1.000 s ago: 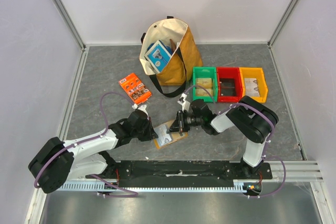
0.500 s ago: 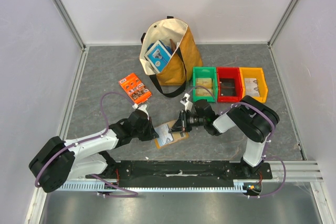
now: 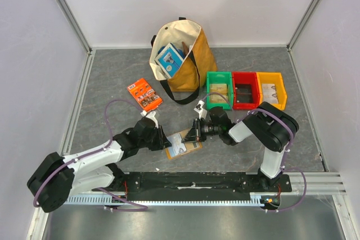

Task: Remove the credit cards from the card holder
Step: Remove the credit card from the card holder.

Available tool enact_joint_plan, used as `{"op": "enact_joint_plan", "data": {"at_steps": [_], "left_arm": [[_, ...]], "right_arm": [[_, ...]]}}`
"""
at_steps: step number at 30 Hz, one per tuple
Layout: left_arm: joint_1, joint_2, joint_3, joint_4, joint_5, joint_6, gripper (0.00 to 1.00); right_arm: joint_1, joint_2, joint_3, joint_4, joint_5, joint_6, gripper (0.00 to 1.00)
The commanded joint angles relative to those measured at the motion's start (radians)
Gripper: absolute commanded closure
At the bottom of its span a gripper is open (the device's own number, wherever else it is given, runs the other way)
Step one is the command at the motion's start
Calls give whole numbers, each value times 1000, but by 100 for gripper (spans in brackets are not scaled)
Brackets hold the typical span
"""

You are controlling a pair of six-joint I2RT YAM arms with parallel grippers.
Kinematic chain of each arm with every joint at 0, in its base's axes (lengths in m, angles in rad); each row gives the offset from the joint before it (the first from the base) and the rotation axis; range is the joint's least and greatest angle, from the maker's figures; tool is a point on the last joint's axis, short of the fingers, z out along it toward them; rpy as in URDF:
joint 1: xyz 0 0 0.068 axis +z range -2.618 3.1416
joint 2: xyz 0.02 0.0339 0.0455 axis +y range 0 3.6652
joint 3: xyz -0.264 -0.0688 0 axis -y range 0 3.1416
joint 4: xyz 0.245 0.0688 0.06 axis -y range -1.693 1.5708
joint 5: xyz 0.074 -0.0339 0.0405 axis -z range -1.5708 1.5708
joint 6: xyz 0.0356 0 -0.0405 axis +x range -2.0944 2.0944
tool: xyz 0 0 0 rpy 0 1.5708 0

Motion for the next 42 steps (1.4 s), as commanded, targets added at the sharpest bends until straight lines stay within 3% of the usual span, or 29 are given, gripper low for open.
{"op": "enact_joint_plan", "data": {"at_steps": [1, 5, 9, 13, 18, 29, 42], "left_arm": [[2, -51, 35, 36, 55, -2, 73], [2, -13, 63, 53, 72, 17, 74], [2, 70, 61, 63, 72, 25, 88], [2, 102, 21, 83, 60, 12, 98], [3, 99, -12, 82, 49, -2, 98], [3, 91, -20, 63, 37, -2, 98], [3, 90, -20, 60, 40, 0, 98]], "right_arm": [[-4, 26, 1, 46, -25, -2, 100], [-4, 32, 2, 50, -28, 1, 100], [-4, 28, -1, 57, -25, 7, 97], [-4, 23, -6, 70, -19, 26, 87], [-4, 32, -9, 95, -22, 41, 83], [-9, 46, -24, 159, -30, 76, 91], [-16, 55, -42, 222, -42, 107, 87]]}}
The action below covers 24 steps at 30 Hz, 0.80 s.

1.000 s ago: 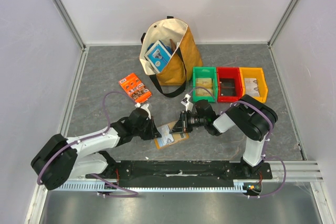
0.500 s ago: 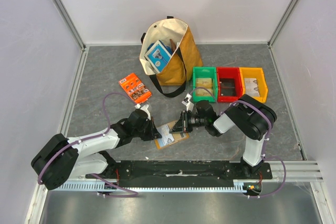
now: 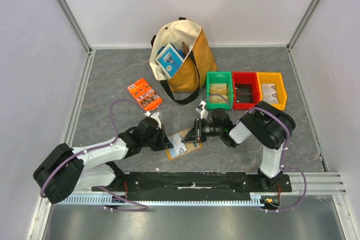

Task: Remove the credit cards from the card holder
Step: Remove the credit card from the card holder.

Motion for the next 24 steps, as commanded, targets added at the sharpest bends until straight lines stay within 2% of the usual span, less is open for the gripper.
{"op": "enact_joint_plan", "data": {"at_steps": [1, 5, 12, 17, 21, 24], "left_arm": [[3, -1, -20, -29, -22, 1, 98], [3, 1, -20, -30, -20, 1, 98], [5, 9, -19, -29, -20, 3, 98], [5, 10, -17, -30, -19, 6, 98], [5, 12, -13, -30, -13, 10, 98], [5, 15, -11, -27, -11, 10, 98]], "right_arm": [[-7, 11, -10, 88, -24, 15, 90], [-16, 11, -16, 91, -27, 17, 100], [-43, -6, -32, 78, -32, 3, 100], [-47, -31, -20, -15, -22, -57, 100], [-43, -37, -2, -55, -24, -74, 79], [-36, -31, 13, -73, -13, -80, 68]]}}
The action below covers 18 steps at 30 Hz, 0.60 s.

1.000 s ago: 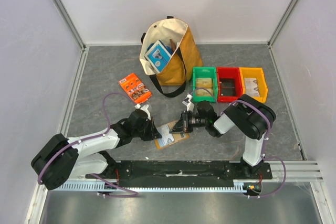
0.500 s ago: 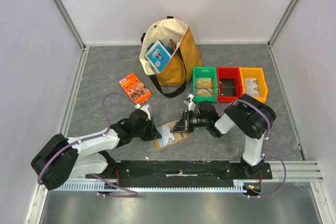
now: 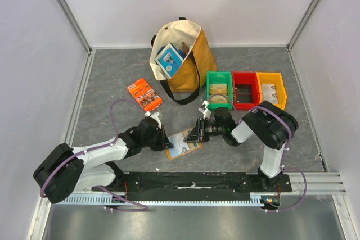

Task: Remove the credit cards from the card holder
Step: Remove the credit card from the card holder.

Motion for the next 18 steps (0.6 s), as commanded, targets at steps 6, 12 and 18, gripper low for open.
{"op": "enact_joint_plan", "data": {"at_steps": [6, 12, 18], "left_arm": [[5, 19, -16, -18, -4, 10, 98], [5, 19, -20, -10, -4, 9, 98], [8, 3, -31, -7, -5, 9, 98]], "right_arm": [[26, 12, 59, -48, 14, -44, 65], [26, 9, 62, -77, 20, -61, 89], [-15, -88, 60, -255, 66, -168, 100]]}}
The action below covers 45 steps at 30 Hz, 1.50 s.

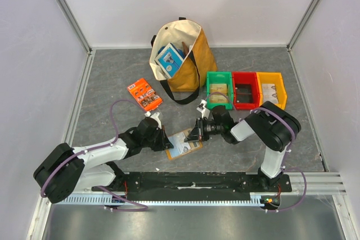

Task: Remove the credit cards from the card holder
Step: Remove the credit card from the card holder, then place the credit card in the storage box.

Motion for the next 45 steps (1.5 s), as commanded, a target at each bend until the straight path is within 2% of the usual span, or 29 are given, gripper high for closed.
{"op": "enact_joint_plan", "data": {"at_steps": [1, 6, 12, 14, 16, 18, 22, 23, 27, 29, 35, 39, 42, 45], "left_arm": [[8, -6, -28, -20, -15, 7, 98], [17, -30, -37, -22, -16, 10, 98], [20, -85, -20, -46, -15, 32, 98], [20, -134, 7, -75, -21, 67, 88], [19, -194, 56, -135, -33, 125, 71], [20, -245, 125, -193, -47, 193, 59], [20, -294, 289, -281, -45, 347, 39], [20, -300, 385, -308, -4, 440, 32], [20, -256, 571, -367, 131, 627, 23], [20, -216, 639, -396, 183, 702, 22], [20, -99, 765, -420, 454, 903, 22], [20, -13, 831, -473, 560, 977, 23], [22, 28, 859, -496, 606, 1003, 26], [20, 53, 876, -499, 660, 1004, 35]], "right_arm": [[-41, -101, 19, -196, 63, -132, 100], [-55, -230, 68, -460, 153, -279, 100], [-57, -374, 130, -664, 229, -371, 100], [-57, -442, 161, -745, 259, -414, 100], [-55, -499, 193, -834, 282, -462, 100], [-55, -552, 229, -931, 293, -509, 100], [-55, -641, 308, -1051, 301, -578, 100], [-57, -687, 340, -1103, 287, -615, 100], [-53, -746, 422, -1186, 230, -698, 99], [-52, -764, 460, -1221, 192, -741, 99], [-46, -789, 531, -1287, 75, -845, 97], [-26, -795, 560, -1332, 45, -931, 95], [-11, -792, 580, -1342, 37, -957, 94], [5, -777, 592, -1356, 34, -974, 94]]}}
